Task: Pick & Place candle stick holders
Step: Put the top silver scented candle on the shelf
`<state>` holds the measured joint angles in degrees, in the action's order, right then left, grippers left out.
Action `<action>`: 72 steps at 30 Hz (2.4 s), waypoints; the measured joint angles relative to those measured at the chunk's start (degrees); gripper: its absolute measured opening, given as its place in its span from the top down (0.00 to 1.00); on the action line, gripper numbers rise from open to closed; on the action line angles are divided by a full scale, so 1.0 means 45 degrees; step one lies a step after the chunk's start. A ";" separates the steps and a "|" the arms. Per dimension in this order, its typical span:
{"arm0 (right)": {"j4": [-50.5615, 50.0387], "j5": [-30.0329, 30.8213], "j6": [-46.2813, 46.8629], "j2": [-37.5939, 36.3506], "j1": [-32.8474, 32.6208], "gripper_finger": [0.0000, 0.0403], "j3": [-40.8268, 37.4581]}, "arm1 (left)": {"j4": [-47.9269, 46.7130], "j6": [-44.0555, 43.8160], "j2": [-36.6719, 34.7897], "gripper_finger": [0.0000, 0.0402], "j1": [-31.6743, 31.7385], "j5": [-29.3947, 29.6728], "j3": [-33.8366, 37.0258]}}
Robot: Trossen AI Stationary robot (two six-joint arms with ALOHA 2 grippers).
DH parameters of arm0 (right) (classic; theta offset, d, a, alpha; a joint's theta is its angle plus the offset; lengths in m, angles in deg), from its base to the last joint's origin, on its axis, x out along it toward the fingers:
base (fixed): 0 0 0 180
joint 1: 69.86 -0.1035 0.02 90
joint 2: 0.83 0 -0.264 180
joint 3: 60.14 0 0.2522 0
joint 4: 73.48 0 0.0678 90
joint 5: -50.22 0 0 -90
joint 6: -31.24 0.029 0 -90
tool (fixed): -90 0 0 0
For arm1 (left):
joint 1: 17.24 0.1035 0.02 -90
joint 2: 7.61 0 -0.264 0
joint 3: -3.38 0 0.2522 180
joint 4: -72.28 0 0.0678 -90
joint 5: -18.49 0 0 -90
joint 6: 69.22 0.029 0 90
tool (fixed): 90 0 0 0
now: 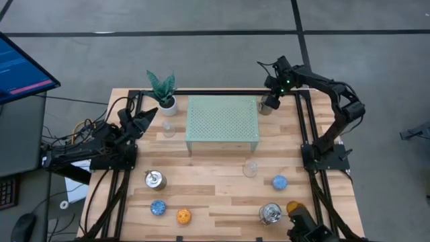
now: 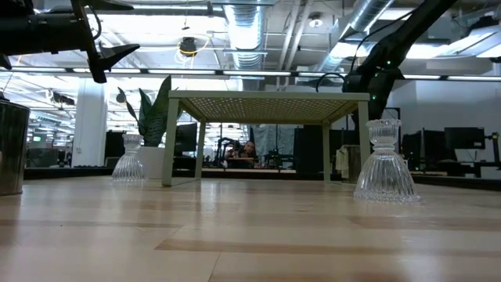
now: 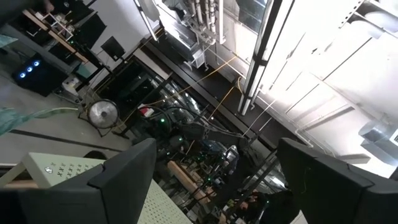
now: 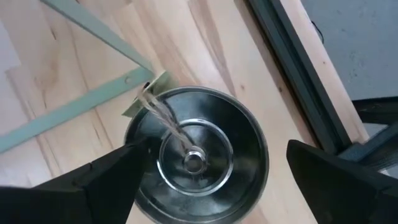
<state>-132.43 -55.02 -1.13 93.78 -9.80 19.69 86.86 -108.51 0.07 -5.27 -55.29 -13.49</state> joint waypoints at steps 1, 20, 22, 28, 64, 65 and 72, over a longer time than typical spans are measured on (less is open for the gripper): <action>-0.0023 -0.0100 0.0082 -0.0152 0.0016 0.07 -0.0011 | -0.0001 0.0000 0.0000 0.16 0.0000 0.0001 0.0000; -0.0252 -0.0608 -0.0033 -0.0501 -0.0164 0.07 -0.0186 | 0.0007 0.0097 0.0000 0.16 -0.0001 -0.0021 0.0000; -0.0268 -0.0604 -0.0033 -0.0506 -0.0172 0.07 -0.0186 | 0.0007 0.0097 0.0000 0.16 0.0000 -0.0123 0.0000; -0.0442 0.0318 -0.0466 -0.0619 -0.0297 0.07 -0.0191 | 0.0008 0.0097 0.0000 0.16 -0.0005 -0.0286 0.0000; 0.0149 0.0449 -0.0265 -0.0550 -0.0232 0.07 -0.0181 | 0.0096 0.0665 0.0000 0.16 -0.0005 -0.0593 0.0000; 0.0141 0.0273 -0.0168 -0.0550 -0.0213 0.07 -0.0171 | 0.0096 0.0665 0.0000 0.16 -0.0005 -0.0595 0.0000; 0.0056 0.0080 -0.0207 -0.0550 -0.0080 0.07 -0.0171 | 0.0101 0.0665 0.0000 0.16 -0.0002 -0.0574 0.0000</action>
<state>-132.18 -54.66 -2.06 91.31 -10.16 18.92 87.32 -105.52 0.07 -5.28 -57.87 -13.49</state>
